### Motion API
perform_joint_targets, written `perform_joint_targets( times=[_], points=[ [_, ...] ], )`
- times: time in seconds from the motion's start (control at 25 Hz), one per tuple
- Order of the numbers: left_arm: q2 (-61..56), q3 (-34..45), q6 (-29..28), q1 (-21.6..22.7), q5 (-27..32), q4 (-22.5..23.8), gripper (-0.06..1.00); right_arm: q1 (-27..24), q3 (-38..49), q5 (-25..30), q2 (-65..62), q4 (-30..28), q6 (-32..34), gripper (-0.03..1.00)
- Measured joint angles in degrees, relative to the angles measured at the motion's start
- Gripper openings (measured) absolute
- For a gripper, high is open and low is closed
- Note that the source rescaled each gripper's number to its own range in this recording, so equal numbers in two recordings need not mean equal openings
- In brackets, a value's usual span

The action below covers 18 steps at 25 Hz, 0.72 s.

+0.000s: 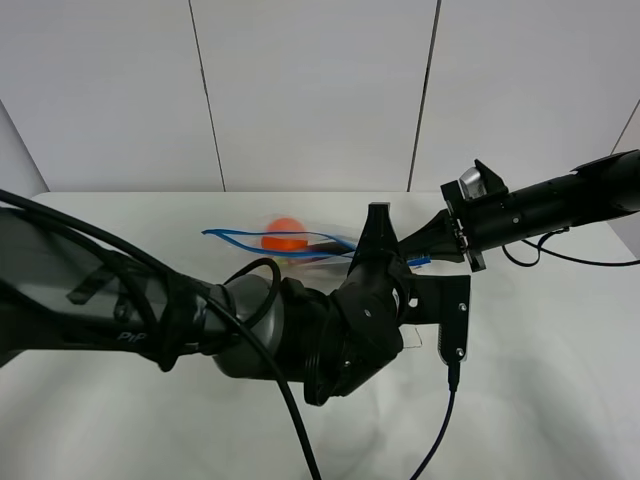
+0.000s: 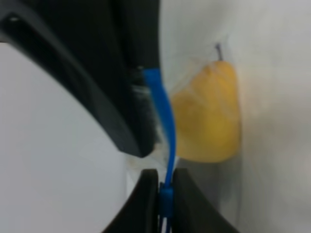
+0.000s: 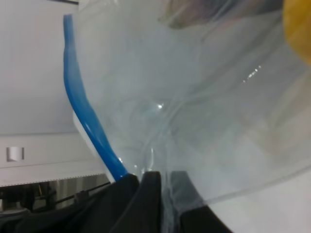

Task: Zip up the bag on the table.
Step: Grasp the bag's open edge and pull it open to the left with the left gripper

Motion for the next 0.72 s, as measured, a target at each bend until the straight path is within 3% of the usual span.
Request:
perform_joint_targets(
  times=[0.12, 0.44, 0.72],
  points=[
    [-0.34, 0.0, 2.59, 0.05, 0.05, -0.9, 0.0, 0.0, -0.06, 0.4, -0.02, -0.05, 0.0, 0.0],
    [-0.93, 0.0, 14.28, 3.06, 0.38, -10.24, 0.0, 0.0, -0.06, -0.61, -0.02, -0.99, 0.27, 0.0],
    [-1.61, 0.0, 17.64, 5.76, 3.21, -13.47, 0.0, 0.0, -0.12, -0.92, -0.02, -1.68, 0.83, 0.0]
  ],
)
